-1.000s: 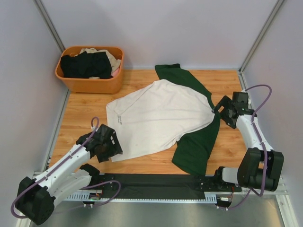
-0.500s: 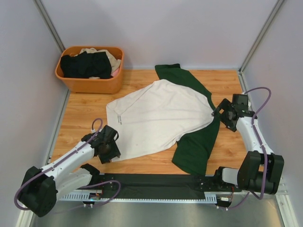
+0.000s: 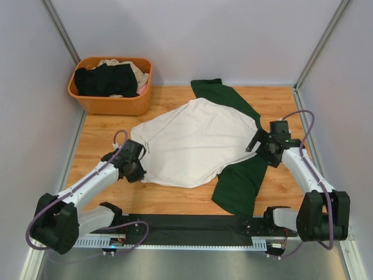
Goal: Fold and stack the t-shirts
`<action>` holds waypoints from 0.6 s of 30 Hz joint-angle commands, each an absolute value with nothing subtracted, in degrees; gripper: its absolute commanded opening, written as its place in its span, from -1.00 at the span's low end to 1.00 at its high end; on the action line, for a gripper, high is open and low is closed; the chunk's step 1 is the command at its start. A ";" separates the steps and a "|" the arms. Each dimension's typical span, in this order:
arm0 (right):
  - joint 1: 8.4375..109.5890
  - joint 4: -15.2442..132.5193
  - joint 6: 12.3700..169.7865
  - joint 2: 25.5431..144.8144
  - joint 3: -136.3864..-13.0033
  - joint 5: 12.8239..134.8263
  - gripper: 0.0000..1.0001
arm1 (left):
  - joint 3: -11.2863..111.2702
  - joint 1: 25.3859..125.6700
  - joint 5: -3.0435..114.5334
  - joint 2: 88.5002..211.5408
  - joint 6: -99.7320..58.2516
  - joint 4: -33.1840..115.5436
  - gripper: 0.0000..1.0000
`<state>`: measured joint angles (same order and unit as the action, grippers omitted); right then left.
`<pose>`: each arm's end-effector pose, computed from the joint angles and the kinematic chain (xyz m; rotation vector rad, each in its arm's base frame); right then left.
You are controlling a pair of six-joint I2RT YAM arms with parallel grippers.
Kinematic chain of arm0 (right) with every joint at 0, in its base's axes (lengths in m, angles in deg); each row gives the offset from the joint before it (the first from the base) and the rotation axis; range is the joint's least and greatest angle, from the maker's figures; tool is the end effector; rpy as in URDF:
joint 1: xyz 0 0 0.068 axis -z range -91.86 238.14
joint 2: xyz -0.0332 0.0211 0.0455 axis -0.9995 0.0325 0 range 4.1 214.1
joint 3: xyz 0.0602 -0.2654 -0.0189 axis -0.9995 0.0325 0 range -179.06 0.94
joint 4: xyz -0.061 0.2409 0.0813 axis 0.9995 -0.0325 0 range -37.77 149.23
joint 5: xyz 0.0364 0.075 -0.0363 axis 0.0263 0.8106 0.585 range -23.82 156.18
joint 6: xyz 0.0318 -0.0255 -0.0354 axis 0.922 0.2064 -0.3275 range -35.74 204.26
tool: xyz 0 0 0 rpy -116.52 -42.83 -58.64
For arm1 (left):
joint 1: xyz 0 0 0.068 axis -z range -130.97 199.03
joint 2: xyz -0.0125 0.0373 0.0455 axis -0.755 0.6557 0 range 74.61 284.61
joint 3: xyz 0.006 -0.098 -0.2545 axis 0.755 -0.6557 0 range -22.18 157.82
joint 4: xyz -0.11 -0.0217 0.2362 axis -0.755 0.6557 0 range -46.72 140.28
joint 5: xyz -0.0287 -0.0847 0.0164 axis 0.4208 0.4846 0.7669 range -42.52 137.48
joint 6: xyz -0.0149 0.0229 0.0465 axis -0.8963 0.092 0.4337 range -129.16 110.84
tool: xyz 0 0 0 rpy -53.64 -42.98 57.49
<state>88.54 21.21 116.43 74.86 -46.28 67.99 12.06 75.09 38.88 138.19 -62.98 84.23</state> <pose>0.2338 -0.0006 0.2235 0.7366 2.5600 0.2250 0.1662 -0.0753 0.1793 -0.7016 2.6890 -0.1497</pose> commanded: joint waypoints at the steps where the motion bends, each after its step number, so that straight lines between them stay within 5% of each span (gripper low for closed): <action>1: 80.16 18.10 120.12 71.87 -44.42 66.37 1.00 | 15.87 66.63 41.32 139.47 -55.93 79.69 -1.00; 9: 76.19 22.75 120.66 76.86 -44.14 64.69 1.00 | 20.18 55.19 47.03 145.19 -51.17 75.81 -1.00; 18: 77.67 24.95 115.91 104.43 -61.53 64.86 1.00 | 23.87 49.47 51.17 150.72 -51.08 72.03 -1.00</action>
<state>76.55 22.35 117.74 98.95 -56.47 65.65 20.52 51.44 49.44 149.94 -52.43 75.18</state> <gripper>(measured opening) 0.998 0.008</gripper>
